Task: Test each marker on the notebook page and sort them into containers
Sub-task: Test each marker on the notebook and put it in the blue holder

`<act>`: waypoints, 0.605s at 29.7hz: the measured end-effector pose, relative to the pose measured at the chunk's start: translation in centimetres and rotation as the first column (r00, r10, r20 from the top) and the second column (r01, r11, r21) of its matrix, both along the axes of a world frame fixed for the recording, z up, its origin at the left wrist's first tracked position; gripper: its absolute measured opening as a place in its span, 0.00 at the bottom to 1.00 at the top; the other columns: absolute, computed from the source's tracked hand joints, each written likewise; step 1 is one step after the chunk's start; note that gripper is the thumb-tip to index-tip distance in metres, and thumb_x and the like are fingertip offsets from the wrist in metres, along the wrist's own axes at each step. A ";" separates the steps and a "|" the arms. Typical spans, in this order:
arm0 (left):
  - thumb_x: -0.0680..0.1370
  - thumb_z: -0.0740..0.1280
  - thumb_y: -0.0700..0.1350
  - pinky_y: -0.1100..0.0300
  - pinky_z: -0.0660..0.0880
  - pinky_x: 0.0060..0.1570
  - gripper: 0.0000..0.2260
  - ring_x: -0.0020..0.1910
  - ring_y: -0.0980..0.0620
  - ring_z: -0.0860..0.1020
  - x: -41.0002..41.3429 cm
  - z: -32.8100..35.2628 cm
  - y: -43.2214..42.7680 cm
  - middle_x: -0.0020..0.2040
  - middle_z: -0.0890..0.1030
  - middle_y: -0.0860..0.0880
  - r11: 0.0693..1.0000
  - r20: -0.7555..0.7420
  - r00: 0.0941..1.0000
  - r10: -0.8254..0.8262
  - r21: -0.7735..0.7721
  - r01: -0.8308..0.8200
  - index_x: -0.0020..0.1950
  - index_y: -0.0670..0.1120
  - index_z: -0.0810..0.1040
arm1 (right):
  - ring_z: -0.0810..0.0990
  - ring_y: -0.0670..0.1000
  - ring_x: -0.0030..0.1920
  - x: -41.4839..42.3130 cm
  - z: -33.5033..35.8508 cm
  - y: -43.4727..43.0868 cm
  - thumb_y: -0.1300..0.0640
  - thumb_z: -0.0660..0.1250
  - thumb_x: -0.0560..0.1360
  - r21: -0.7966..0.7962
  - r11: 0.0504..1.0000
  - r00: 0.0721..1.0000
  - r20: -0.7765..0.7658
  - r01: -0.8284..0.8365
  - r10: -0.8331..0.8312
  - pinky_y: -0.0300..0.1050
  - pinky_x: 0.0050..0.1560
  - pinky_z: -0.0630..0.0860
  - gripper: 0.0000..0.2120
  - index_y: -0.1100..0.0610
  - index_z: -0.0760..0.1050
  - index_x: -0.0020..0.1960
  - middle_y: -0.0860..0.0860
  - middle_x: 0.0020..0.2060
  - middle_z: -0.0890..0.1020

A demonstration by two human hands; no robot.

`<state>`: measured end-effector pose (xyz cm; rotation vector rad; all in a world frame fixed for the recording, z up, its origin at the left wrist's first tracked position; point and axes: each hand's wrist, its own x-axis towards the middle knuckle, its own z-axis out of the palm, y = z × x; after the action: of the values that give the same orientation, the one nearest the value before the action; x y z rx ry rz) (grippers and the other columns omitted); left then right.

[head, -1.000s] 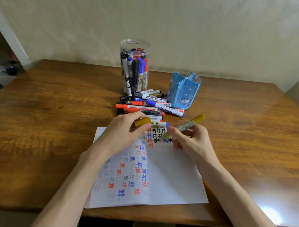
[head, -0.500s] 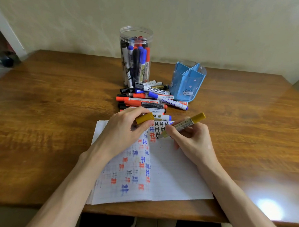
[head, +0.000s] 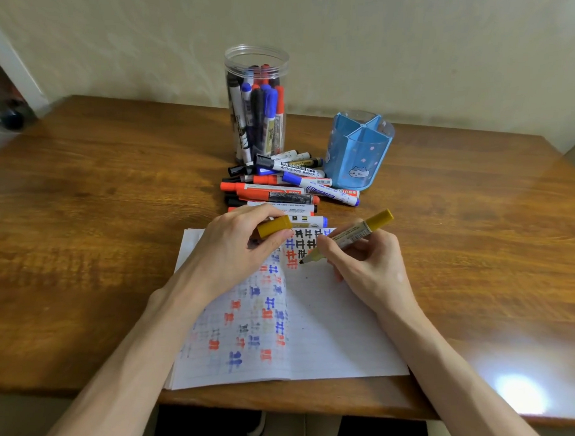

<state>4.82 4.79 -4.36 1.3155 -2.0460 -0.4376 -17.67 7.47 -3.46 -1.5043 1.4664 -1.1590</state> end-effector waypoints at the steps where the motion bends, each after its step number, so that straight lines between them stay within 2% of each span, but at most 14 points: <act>1: 0.79 0.64 0.63 0.55 0.80 0.45 0.15 0.49 0.58 0.79 0.0 0.0 0.0 0.50 0.78 0.61 1.000 -0.001 1.000 0.000 -0.004 0.000 0.60 0.56 0.78 | 0.83 0.46 0.31 0.0 -0.1 0.0 0.55 0.78 0.75 -0.007 1.000 1.000 -0.022 -0.005 0.005 0.46 0.33 0.81 0.08 0.55 0.81 0.42 0.47 0.36 0.88; 4: 0.79 0.64 0.63 0.56 0.80 0.44 0.16 0.48 0.58 0.79 0.0 0.0 0.0 0.49 0.78 0.61 1.000 -0.008 1.000 0.000 -0.012 0.000 0.60 0.55 0.78 | 0.85 0.49 0.34 -0.2 -0.5 -0.2 0.55 0.78 0.75 -0.051 0.999 0.997 -0.077 -0.008 0.004 0.50 0.37 0.83 0.08 0.53 0.80 0.40 0.47 0.37 0.88; 8: 0.79 0.63 0.64 0.53 0.81 0.45 0.16 0.50 0.57 0.80 0.0 -0.1 -0.1 0.51 0.80 0.59 1.000 -0.014 1.000 0.000 -0.005 0.000 0.60 0.55 0.78 | 0.84 0.55 0.36 -0.5 -0.8 -0.3 0.60 0.77 0.74 -0.113 0.993 0.997 -0.068 0.025 -0.033 0.47 0.38 0.80 0.09 0.54 0.78 0.39 0.47 0.34 0.86; 11: 0.79 0.63 0.63 0.57 0.80 0.44 0.16 0.49 0.58 0.79 0.0 -0.1 -0.1 0.51 0.79 0.60 1.000 -0.002 1.000 0.001 -0.013 -0.001 0.60 0.55 0.78 | 0.85 0.51 0.35 -0.5 -0.8 -0.3 0.59 0.77 0.75 -0.084 0.996 0.999 -0.035 0.028 -0.031 0.41 0.37 0.78 0.07 0.56 0.80 0.42 0.49 0.36 0.87; 14: 0.79 0.63 0.63 0.64 0.76 0.42 0.16 0.47 0.61 0.78 0.0 0.0 -0.1 0.49 0.77 0.63 1.000 0.006 1.000 0.001 -0.014 0.000 0.60 0.56 0.78 | 0.82 0.47 0.31 -0.3 -0.4 -0.1 0.56 0.77 0.76 -0.061 0.998 1.000 -0.015 -0.004 0.003 0.44 0.34 0.80 0.07 0.56 0.81 0.43 0.48 0.36 0.88; 18: 0.79 0.63 0.63 0.65 0.75 0.42 0.16 0.46 0.61 0.77 0.0 -0.1 -0.1 0.49 0.77 0.62 1.000 0.017 1.000 -0.001 -0.014 0.001 0.60 0.55 0.78 | 0.83 0.50 0.29 -0.1 -0.2 0.0 0.57 0.78 0.76 -0.055 0.998 0.999 0.000 -0.037 0.037 0.44 0.33 0.80 0.07 0.55 0.80 0.43 0.49 0.36 0.88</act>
<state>4.83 4.72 -4.46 1.3141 -2.0598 -0.4127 -17.78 7.48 -3.71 -1.5611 1.4103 -1.1871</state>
